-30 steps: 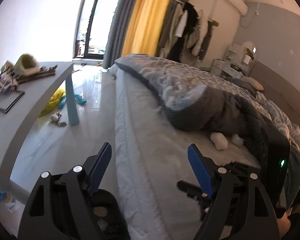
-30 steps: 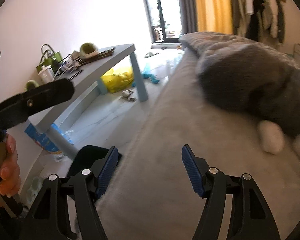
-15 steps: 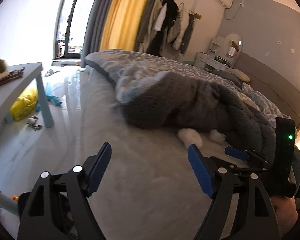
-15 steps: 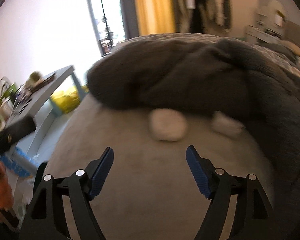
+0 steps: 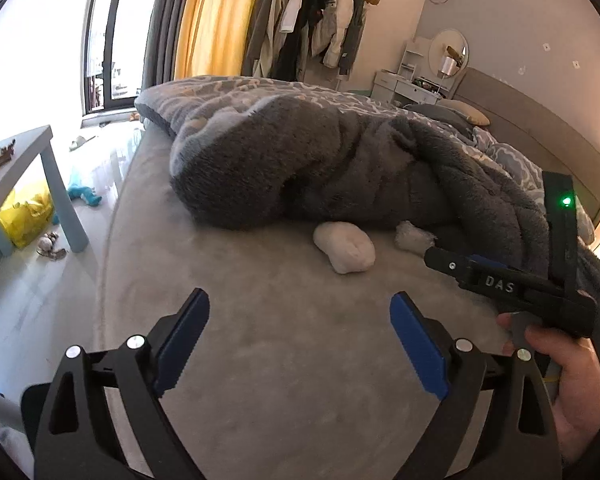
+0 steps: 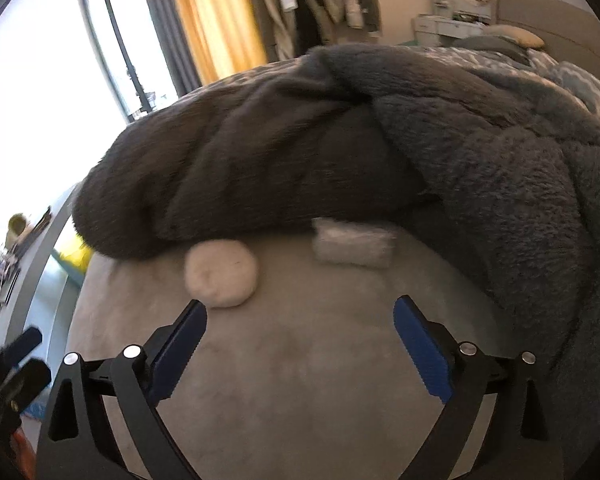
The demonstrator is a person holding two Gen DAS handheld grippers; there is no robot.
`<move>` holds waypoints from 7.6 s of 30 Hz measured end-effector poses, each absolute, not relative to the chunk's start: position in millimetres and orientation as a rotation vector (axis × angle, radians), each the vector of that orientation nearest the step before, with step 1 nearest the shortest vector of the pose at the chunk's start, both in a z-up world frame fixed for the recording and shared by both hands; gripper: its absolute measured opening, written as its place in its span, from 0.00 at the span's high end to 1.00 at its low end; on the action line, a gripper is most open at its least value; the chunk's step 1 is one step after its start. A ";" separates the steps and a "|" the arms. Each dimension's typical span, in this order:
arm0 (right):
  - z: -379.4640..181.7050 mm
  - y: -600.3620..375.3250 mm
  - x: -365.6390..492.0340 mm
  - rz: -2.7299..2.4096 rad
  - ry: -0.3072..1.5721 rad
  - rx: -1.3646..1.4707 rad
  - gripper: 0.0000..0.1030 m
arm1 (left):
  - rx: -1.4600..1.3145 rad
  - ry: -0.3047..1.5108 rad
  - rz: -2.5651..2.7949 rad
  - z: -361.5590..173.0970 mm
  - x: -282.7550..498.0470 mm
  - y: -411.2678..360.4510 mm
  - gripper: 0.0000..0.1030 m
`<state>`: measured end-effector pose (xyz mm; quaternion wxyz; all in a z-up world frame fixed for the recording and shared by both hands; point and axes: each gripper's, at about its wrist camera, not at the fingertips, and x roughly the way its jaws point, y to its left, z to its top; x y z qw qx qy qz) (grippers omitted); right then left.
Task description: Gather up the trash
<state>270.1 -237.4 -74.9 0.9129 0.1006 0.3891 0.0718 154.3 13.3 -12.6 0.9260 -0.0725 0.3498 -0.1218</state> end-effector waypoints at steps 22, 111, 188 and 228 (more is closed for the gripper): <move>-100.2 -243.5 330.4 0.062 0.815 0.181 0.04 | -0.054 0.794 -0.219 -54.6 207.2 -30.0 0.08; -44.7 -189.2 205.3 0.433 0.729 0.089 0.38 | -0.086 0.739 -0.193 -26.7 145.0 -29.3 0.50; -71.9 168.7 152.8 0.860 0.802 -0.132 0.38 | -0.231 1.146 0.144 -162.3 50.3 304.0 0.50; -172.4 225.2 153.3 0.791 1.062 -0.303 0.38 | -0.376 0.943 0.181 -102.0 22.8 367.2 0.49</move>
